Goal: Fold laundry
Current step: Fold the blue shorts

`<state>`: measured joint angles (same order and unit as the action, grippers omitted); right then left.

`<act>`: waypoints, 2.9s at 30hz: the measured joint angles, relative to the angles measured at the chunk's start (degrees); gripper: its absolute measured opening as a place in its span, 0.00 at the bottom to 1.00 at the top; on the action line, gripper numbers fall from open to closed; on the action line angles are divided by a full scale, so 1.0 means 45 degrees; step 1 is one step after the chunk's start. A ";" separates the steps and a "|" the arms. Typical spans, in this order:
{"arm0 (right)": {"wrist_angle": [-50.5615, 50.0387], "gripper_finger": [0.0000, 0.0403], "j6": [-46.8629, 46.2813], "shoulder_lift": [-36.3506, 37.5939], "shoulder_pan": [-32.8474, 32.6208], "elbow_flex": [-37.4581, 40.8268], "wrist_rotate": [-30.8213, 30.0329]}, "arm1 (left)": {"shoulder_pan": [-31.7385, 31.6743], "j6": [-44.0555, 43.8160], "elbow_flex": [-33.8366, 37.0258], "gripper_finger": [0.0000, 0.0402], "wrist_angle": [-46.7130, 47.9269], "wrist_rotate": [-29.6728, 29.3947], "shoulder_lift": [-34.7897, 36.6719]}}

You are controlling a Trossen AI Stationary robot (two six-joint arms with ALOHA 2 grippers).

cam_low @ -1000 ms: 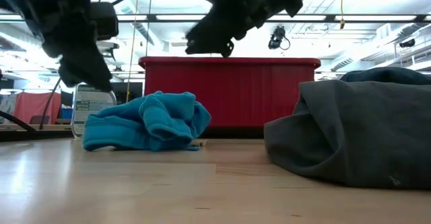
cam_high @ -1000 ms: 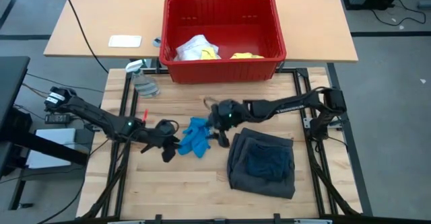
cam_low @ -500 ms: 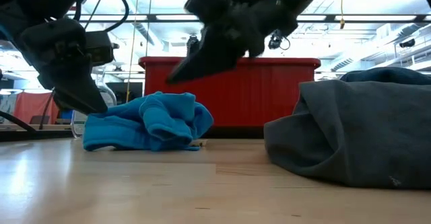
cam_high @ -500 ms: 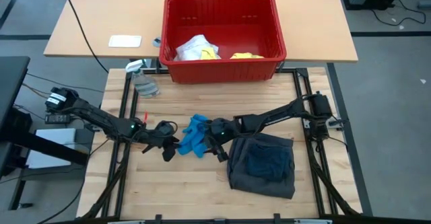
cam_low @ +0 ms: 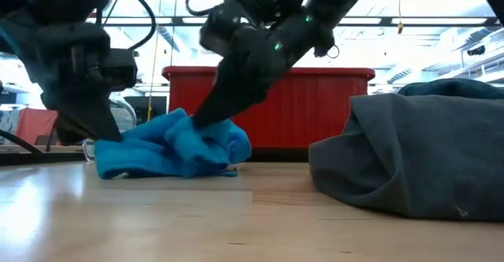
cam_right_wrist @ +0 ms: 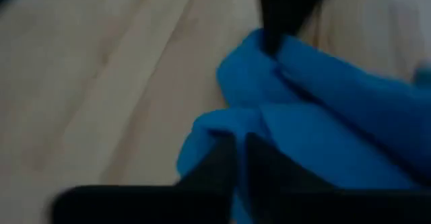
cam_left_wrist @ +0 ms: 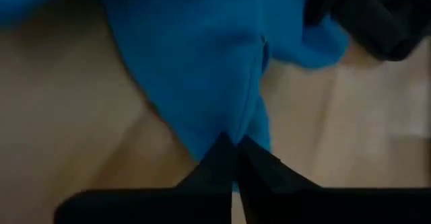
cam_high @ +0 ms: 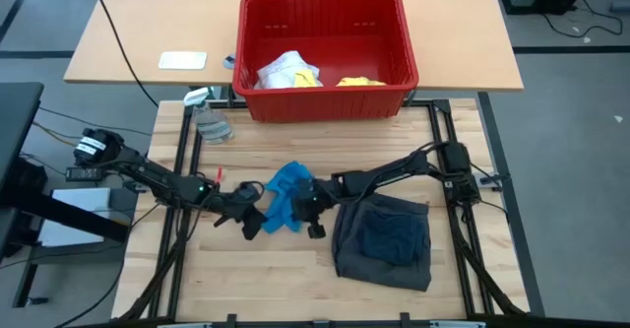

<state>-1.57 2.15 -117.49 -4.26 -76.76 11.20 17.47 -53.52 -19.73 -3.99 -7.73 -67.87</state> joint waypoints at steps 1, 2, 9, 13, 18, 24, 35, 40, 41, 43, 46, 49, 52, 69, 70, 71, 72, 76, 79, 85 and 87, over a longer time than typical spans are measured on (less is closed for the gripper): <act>-0.0291 0.04 -0.0588 0.0264 0.0058 0.0016 0.0339 | 0.0000 -0.0472 -0.0088 0.02 0.0084 0.0342 0.0128; -0.0315 0.04 -0.1245 0.0592 0.0102 0.0016 0.0574 | 0.0021 -0.0849 -0.0228 0.02 0.0030 0.0647 0.0264; -0.2270 0.02 -0.3551 0.3386 0.0596 -0.0032 0.0768 | 0.0539 -0.1670 -0.1432 0.01 0.1655 0.1078 0.2173; -0.4847 0.02 -0.3768 0.3626 0.1132 -0.0026 0.0859 | 0.0537 -0.1978 -0.1606 0.00 0.4705 0.0880 0.2999; -0.6351 0.05 -0.4212 0.2544 0.1241 0.0016 0.2386 | 0.0977 -0.2539 -0.1300 0.04 0.5567 0.0877 0.3044; -0.5540 0.24 -0.5131 0.2382 0.1100 0.0011 0.3600 | 0.1515 -0.2502 -0.1678 0.23 0.6819 0.0876 0.3573; -0.4648 0.35 -0.5398 0.4121 0.1536 0.0002 0.1913 | 0.1520 0.3979 -0.5148 0.37 1.1101 -0.1165 0.4516; -0.5035 0.27 -0.5369 0.4265 0.1128 -0.0003 0.1721 | 0.1572 0.7916 -0.5246 0.38 0.9014 -0.0903 0.4105; -0.5199 0.25 -0.5999 0.4265 0.1019 -0.0003 0.1296 | 0.1607 0.8388 -0.5047 0.38 0.8741 -0.0710 0.3937; -0.5598 0.20 -0.6739 0.4265 0.0783 -0.0003 0.0954 | 0.1753 0.9405 -0.4707 0.38 0.8078 -0.0315 0.3479; -0.6140 0.15 -0.7230 0.4265 0.0231 -0.0003 0.0331 | 0.2071 1.1018 -0.4246 0.38 0.7796 -0.0137 0.2742; -0.6657 0.11 -0.7435 0.4265 -0.0476 0.0002 -0.0223 | 0.2343 1.2739 -0.4069 0.38 0.7738 -0.0121 0.2018; -0.7020 0.11 -0.7383 0.4265 -0.1086 0.0002 -0.0516 | 0.2456 1.4307 -0.4059 0.38 0.7680 -0.0121 0.1316; -0.4189 0.45 -0.6463 0.2630 -0.2989 0.0002 -0.2025 | 0.2429 1.8417 -0.4051 0.44 0.7872 0.1250 -0.1065; -0.4106 0.47 -0.6447 0.2330 -0.3008 0.0002 -0.2097 | 0.2427 1.8406 -0.4029 0.45 0.7885 0.1259 -0.1070; -0.4106 0.48 -0.6446 0.2066 -0.3044 0.0002 -0.2227 | 0.2424 1.8285 -0.3976 0.47 0.7971 0.1255 -0.1068; -0.4139 0.49 -0.6462 0.1810 -0.3088 0.0004 -0.2311 | 0.2424 1.8141 -0.3869 0.48 0.7976 0.1254 -0.1057; -0.3927 0.47 -0.6432 0.1068 -0.3317 0.0007 -0.2601 | 0.2481 1.7648 -0.3205 0.53 0.7480 0.1256 -0.1065; -0.3480 0.46 -0.5897 0.0760 -0.3542 0.0007 -0.2621 | 0.2649 1.7603 -0.2665 0.55 0.6837 0.1106 -0.1065; -0.3214 0.47 -0.4660 0.0278 -0.3696 0.0002 -0.3385 | 0.2948 1.7579 -0.1749 0.55 0.4909 0.0205 -0.1068; -0.2709 0.47 -0.4269 0.0053 -0.3597 0.0002 -0.3360 | 0.2948 1.7519 -0.1458 0.54 0.4284 0.0210 -0.1065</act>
<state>-13.76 -17.06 -117.25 -20.45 -76.75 -3.92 30.74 25.31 -26.29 15.29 -6.79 -72.66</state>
